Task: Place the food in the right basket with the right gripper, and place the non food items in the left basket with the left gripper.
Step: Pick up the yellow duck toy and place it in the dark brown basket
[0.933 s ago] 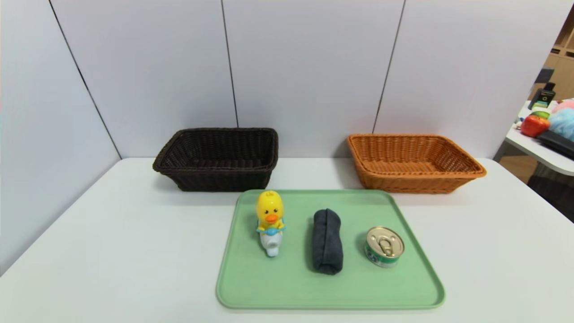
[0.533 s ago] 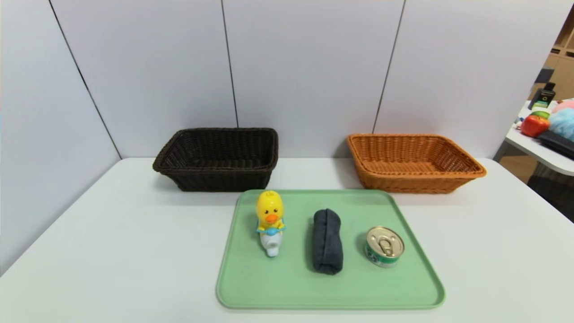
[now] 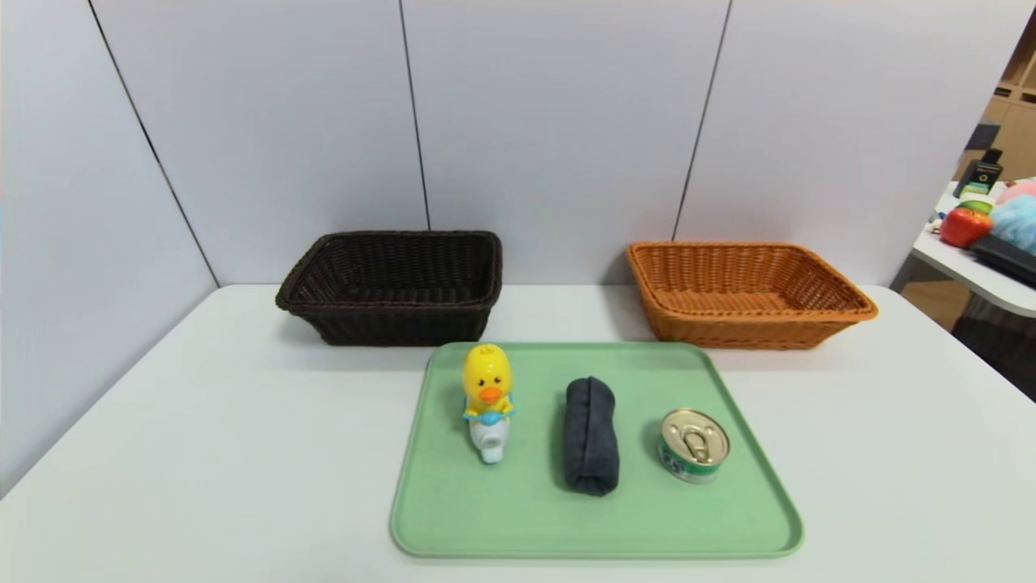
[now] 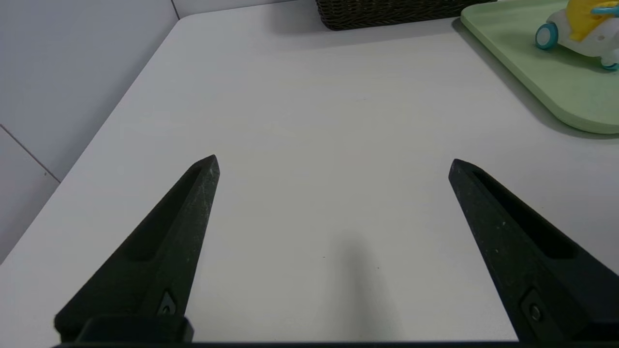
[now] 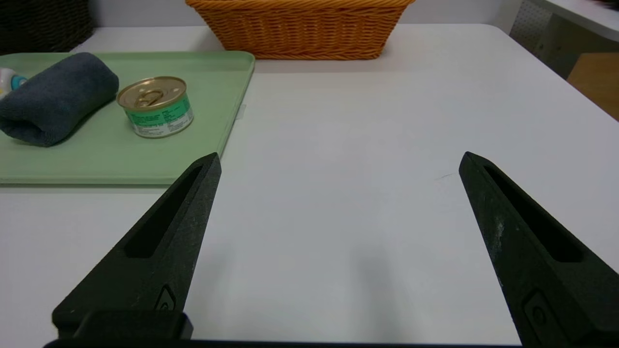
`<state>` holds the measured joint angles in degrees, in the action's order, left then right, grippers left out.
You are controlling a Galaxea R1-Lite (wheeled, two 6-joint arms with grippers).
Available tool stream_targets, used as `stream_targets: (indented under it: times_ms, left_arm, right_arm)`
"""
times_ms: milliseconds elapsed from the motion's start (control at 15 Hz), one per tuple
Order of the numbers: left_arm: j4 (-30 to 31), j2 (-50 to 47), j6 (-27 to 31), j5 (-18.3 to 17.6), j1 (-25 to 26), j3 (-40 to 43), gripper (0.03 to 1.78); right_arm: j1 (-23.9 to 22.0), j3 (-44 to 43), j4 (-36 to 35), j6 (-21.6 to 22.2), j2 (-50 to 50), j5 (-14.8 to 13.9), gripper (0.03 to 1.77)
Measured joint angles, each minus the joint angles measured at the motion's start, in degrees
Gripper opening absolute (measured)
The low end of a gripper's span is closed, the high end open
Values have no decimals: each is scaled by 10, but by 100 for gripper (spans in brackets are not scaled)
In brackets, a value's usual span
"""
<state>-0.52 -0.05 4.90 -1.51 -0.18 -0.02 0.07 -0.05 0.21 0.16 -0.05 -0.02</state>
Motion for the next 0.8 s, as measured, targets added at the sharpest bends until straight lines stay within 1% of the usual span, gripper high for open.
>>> stream_targets:
  times_ms: [333,467,533,600,667,800]
  left_arm:
    - [0,0,-7,-1,0,-1,169]
    - [-2,0,-7,-3,0,-10,169]
    - [-5,1,-8,-4,0,-20,169]
    - [-8,5,-8,-5,0,-29,169]
    - [-13,12,-8,-4,0,-40,169]
    - [-30,33,-9,-2,0,-76,169]
  right_arm:
    - [0,0,-2,-2,0,2,170]
    - [0,-18,-3,7,0,4,170]
    - [0,-39,1,12,0,12,170]
    - [0,-64,13,14,0,27,170]
    - [0,-92,38,15,1,44,170]
    - [0,-144,94,16,10,59,170]
